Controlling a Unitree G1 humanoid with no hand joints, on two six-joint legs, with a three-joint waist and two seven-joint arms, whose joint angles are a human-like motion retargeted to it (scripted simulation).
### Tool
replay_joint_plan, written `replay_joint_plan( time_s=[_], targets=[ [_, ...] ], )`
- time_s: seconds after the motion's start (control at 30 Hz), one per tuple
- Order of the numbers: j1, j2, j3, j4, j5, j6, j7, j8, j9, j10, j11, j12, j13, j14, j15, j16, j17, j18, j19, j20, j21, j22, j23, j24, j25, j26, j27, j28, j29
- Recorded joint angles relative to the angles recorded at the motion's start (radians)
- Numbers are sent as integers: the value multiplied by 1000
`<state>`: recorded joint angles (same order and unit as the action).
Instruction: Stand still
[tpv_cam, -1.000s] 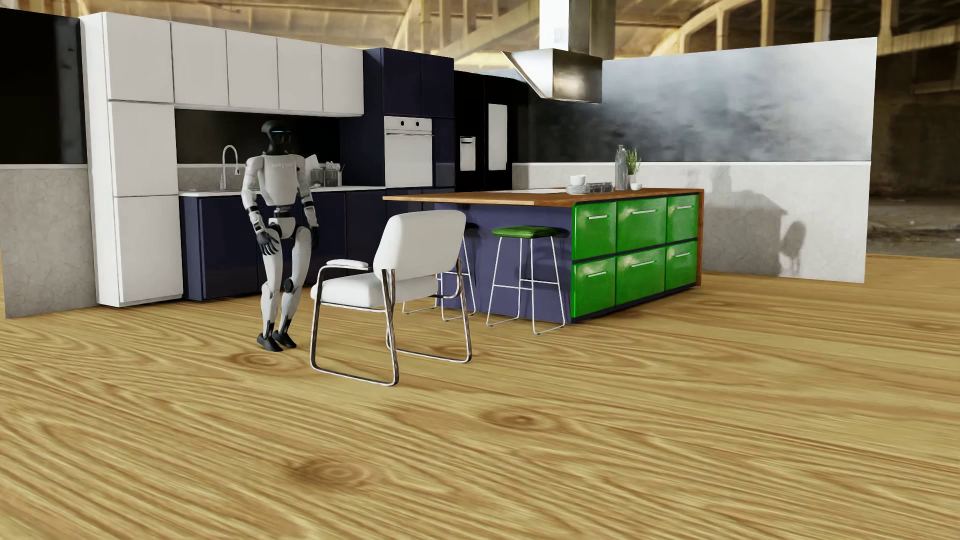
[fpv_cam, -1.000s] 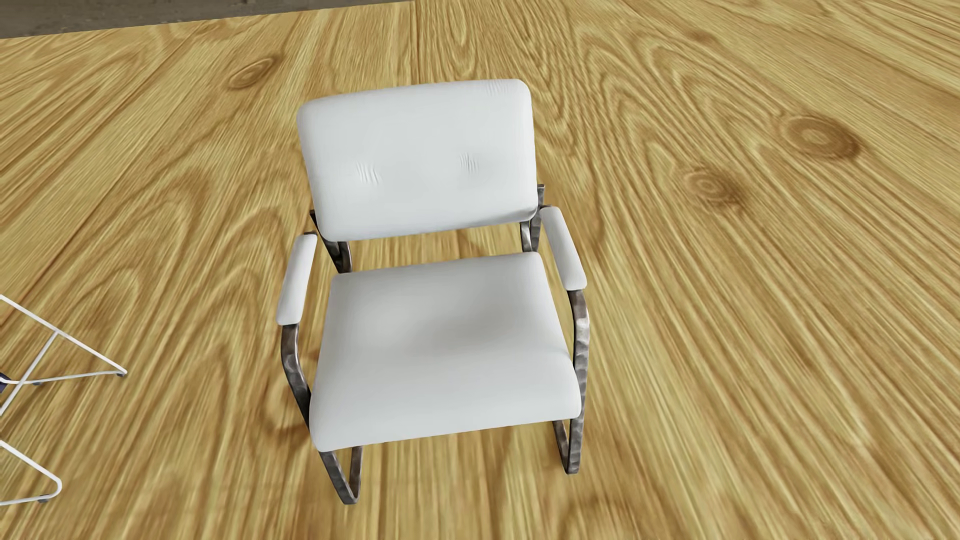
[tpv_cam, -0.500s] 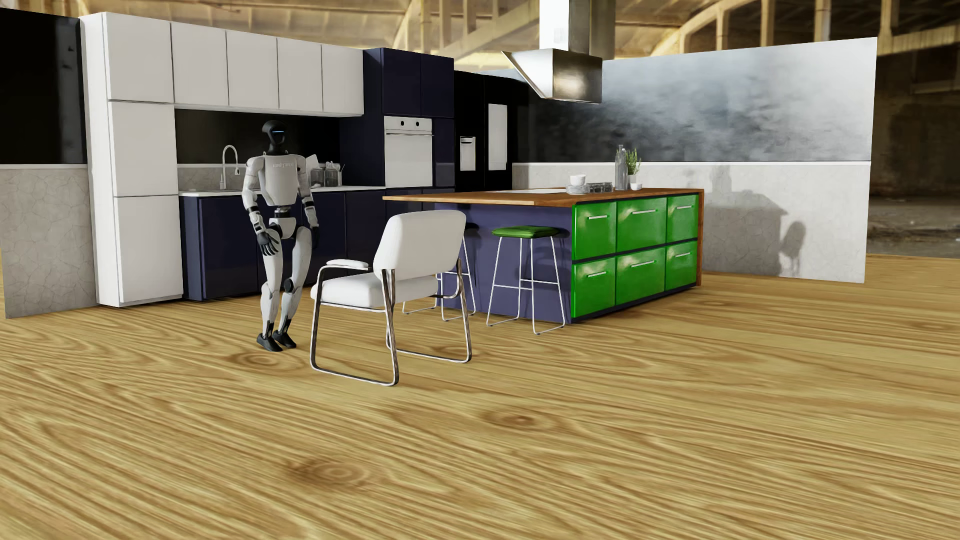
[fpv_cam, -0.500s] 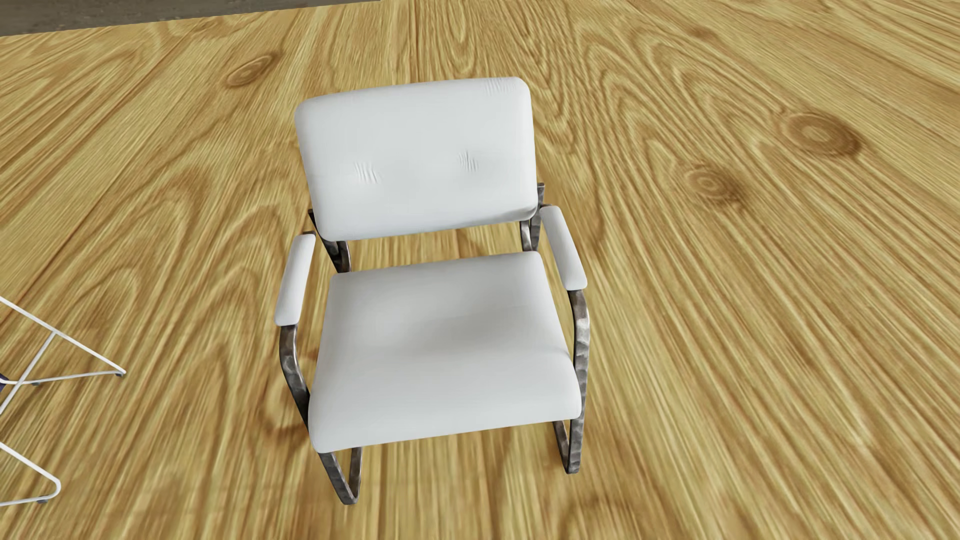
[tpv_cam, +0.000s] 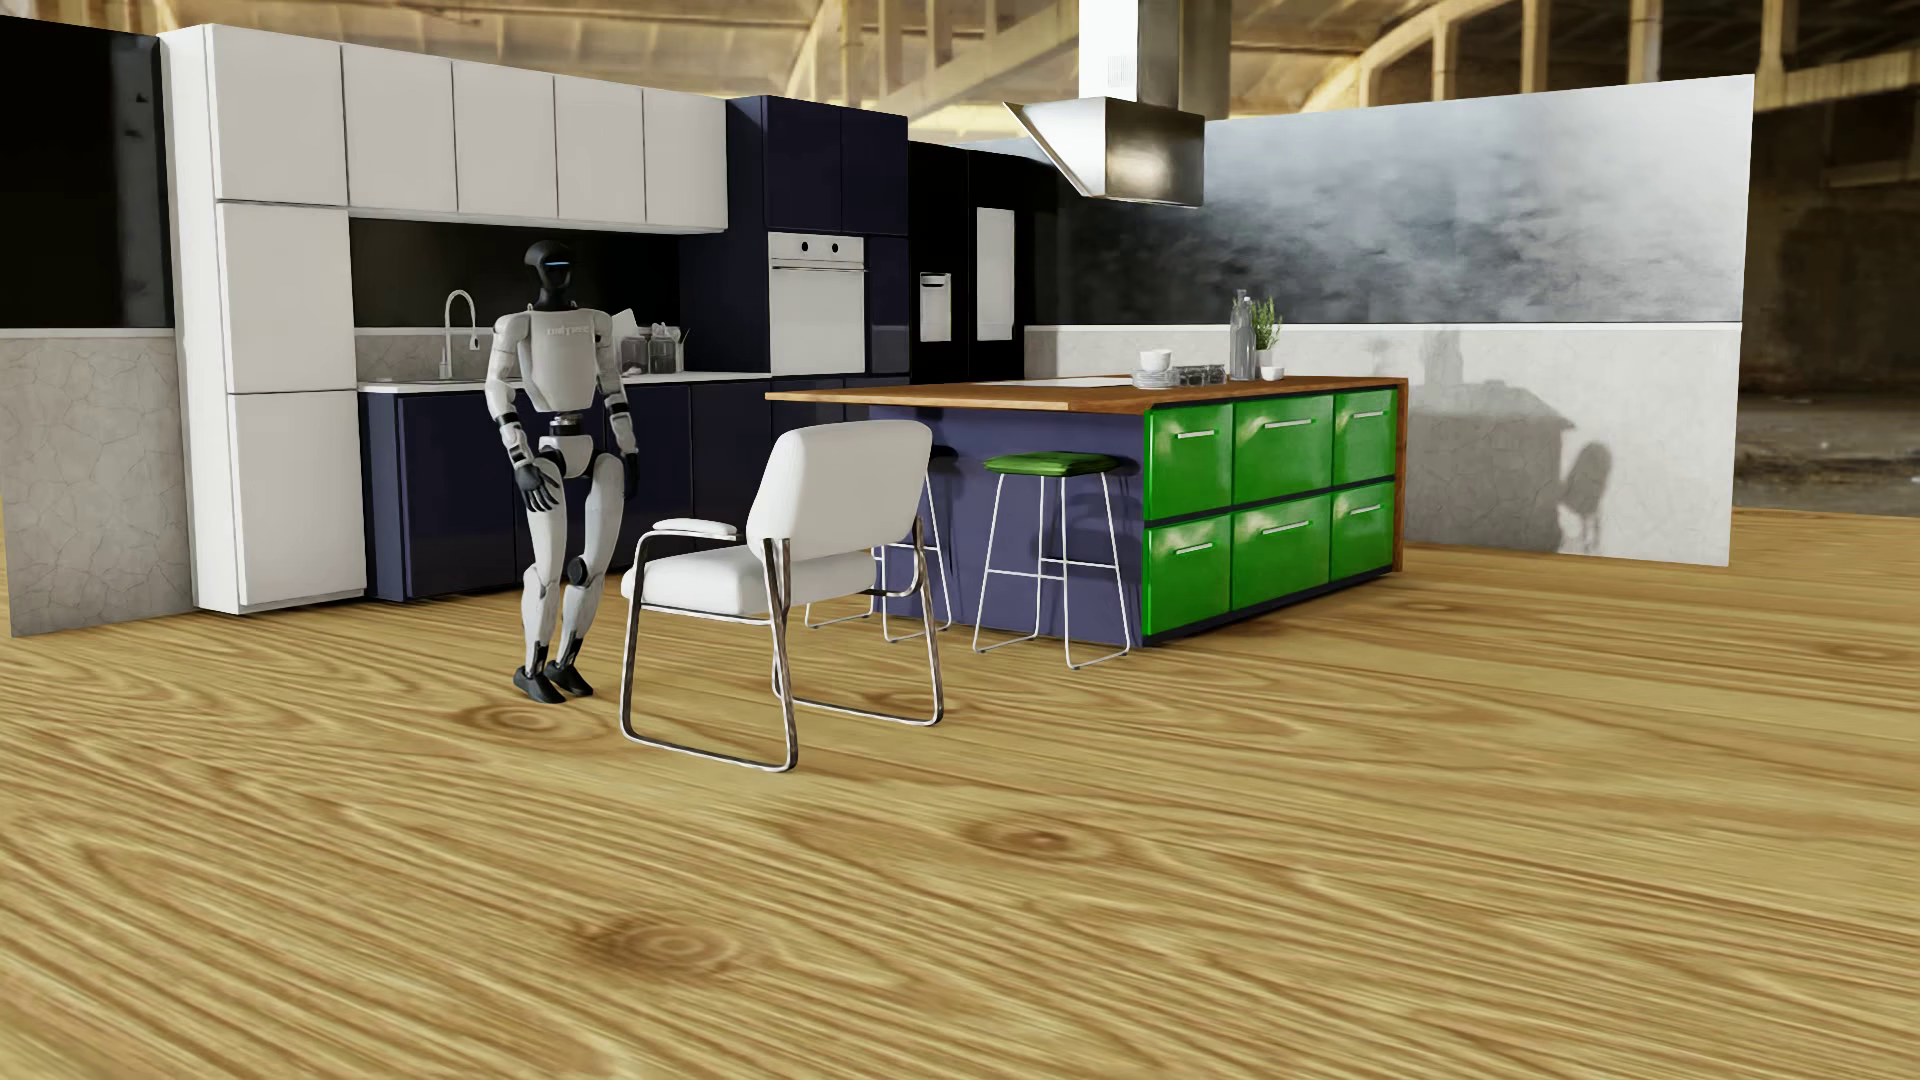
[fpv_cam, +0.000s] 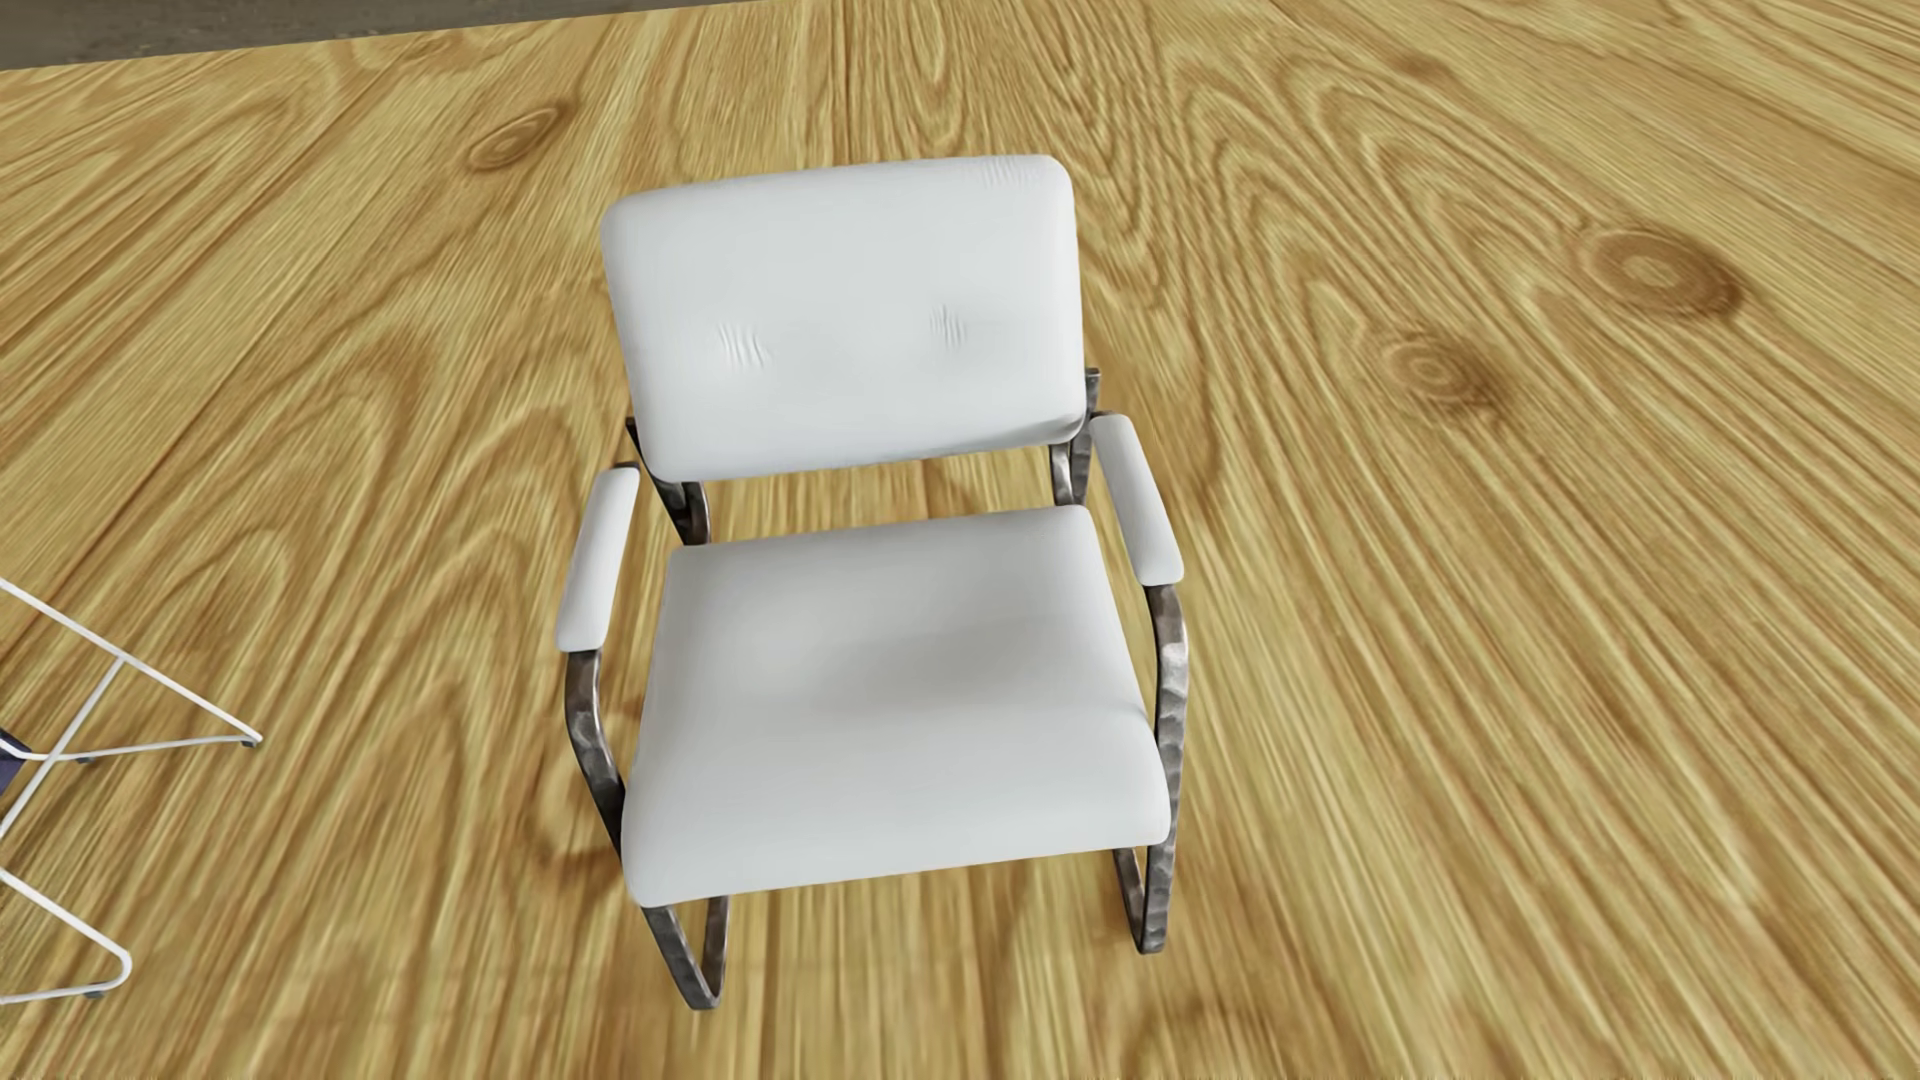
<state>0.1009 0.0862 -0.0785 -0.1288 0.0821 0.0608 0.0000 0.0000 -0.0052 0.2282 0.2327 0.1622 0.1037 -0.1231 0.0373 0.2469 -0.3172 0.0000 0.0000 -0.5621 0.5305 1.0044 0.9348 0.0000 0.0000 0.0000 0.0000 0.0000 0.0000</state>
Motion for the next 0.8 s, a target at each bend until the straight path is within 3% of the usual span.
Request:
replay_joint_plan(
  time_s=[0.8],
  targets=[
    [-3,-4,-3,-1,0,0,0,0,5,-3,0,-5,-6,3,-1,6,-4,0,0,-31,19,-3,-3,0,0,0,0,0,0]
  ],
)
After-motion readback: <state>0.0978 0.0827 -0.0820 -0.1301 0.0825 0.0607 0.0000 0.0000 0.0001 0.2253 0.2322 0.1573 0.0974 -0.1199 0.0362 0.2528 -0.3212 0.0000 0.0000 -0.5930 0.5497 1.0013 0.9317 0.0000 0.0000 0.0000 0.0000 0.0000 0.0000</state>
